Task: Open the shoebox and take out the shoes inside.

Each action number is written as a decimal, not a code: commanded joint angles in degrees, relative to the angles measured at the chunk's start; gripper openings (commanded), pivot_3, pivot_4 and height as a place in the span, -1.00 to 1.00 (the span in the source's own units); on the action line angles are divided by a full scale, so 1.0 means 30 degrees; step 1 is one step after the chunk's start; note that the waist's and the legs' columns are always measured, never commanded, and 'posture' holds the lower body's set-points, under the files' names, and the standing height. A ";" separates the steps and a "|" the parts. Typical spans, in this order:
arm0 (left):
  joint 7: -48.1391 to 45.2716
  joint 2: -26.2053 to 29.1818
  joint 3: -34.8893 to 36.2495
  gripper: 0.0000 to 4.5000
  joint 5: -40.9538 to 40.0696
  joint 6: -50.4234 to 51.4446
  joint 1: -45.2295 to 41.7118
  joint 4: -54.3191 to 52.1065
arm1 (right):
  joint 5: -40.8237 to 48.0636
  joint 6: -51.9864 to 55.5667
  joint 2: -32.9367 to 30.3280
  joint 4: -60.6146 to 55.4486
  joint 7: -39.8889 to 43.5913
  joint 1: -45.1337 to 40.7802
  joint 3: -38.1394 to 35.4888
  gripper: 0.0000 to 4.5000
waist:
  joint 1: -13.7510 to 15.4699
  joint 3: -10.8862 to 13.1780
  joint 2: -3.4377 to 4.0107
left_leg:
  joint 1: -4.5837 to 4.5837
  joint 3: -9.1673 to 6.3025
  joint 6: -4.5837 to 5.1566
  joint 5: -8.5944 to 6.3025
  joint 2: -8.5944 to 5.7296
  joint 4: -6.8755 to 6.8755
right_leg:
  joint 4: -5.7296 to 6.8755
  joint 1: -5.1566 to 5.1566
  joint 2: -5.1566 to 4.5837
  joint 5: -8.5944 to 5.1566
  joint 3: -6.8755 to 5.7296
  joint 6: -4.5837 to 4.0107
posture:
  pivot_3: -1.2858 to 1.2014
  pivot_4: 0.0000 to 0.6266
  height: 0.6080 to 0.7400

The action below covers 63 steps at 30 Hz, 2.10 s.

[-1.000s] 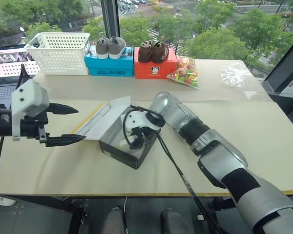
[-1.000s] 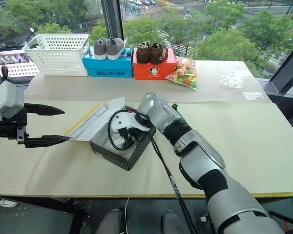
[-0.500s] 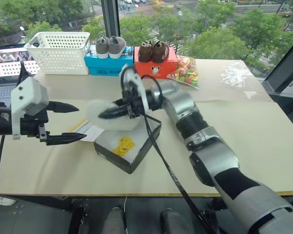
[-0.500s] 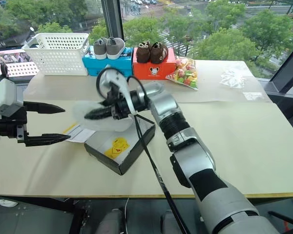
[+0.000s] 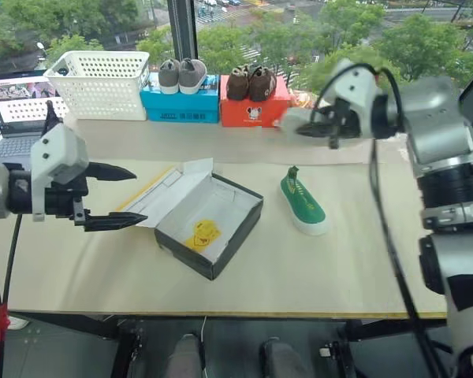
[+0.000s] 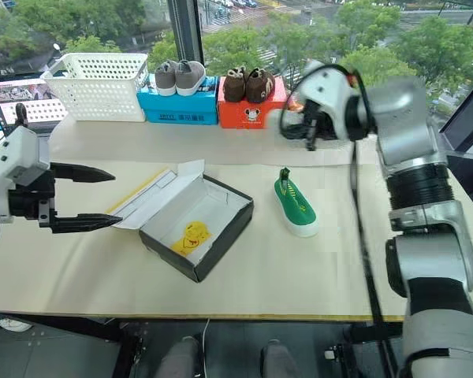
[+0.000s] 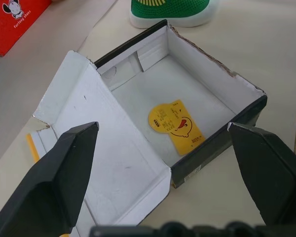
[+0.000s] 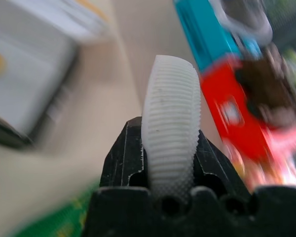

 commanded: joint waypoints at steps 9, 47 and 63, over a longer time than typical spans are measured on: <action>-0.0144 -0.0553 -0.1295 1.00 0.0306 -0.0763 -0.1754 0.0332 | -0.5161 -0.2120 0.2082 1.0918 -1.4361 0.0104 0.1297 -0.74 | -0.0781 0.0041 0.0007 | -0.0014 -0.0009 0.0009 0.0005 -0.0022 -0.0028 | 0.0011 -0.0013 0.0004 0.0000 0.0040 0.0007 | 0.03 -0.52 1.00; 0.4974 -0.4439 0.2339 1.00 -0.1431 0.0732 0.0668 -0.1024 | 0.5942 0.7532 0.2794 -0.8121 -0.3127 0.4095 -0.4424 0.98 | -0.0347 0.0050 0.0018 | 0.0010 -0.0052 0.0019 -0.0003 -0.0027 0.0002 | 0.0024 0.0062 0.0007 -0.0003 0.0013 0.0048 | 0.03 -0.52 1.00; 1.2752 -1.1814 0.3168 1.00 0.1904 -0.3056 0.7659 -0.4840 | 0.5645 0.9097 0.8299 -2.0708 -1.4352 1.8897 -0.8479 0.98 | 0.0225 -0.0100 -0.0048 | 0.0128 -0.0040 0.0002 -0.0008 -0.0049 -0.0007 | 0.0019 0.0162 -0.0024 0.0006 0.0035 0.0045 | 0.03 -0.52 1.00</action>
